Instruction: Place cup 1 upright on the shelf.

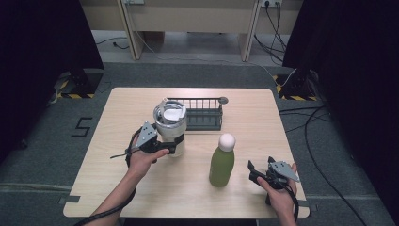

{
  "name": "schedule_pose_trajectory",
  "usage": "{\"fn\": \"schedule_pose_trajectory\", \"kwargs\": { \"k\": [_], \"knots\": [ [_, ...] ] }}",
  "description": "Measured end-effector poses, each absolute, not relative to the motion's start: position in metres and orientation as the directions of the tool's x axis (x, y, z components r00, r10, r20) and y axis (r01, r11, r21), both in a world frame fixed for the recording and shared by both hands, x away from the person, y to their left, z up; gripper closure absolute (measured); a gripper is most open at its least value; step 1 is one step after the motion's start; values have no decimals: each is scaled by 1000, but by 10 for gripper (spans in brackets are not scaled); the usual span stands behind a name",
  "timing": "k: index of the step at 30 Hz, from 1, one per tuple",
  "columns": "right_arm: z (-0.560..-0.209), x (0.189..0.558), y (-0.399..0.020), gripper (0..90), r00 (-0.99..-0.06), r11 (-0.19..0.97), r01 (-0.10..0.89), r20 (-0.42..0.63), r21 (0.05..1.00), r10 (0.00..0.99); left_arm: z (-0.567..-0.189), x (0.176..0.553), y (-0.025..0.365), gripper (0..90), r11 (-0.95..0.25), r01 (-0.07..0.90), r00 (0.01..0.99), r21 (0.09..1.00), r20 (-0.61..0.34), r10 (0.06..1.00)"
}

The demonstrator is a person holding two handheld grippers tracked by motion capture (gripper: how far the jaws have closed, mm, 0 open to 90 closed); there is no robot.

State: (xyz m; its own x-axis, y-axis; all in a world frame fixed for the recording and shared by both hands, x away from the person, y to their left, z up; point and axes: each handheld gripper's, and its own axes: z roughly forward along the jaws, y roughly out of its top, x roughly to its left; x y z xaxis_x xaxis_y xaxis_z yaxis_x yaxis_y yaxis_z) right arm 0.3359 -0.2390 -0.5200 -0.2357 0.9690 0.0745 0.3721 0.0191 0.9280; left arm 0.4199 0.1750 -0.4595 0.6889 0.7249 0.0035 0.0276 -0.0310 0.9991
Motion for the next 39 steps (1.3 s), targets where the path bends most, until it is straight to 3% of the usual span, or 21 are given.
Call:
{"fn": "schedule_pose_trajectory", "kwargs": {
  "k": [39],
  "knots": [
    [-520,335,-241,167,-259,29,336,63,941,964,-430,443,168,88,-14,-29,669,999,29,742]
  ]
}}
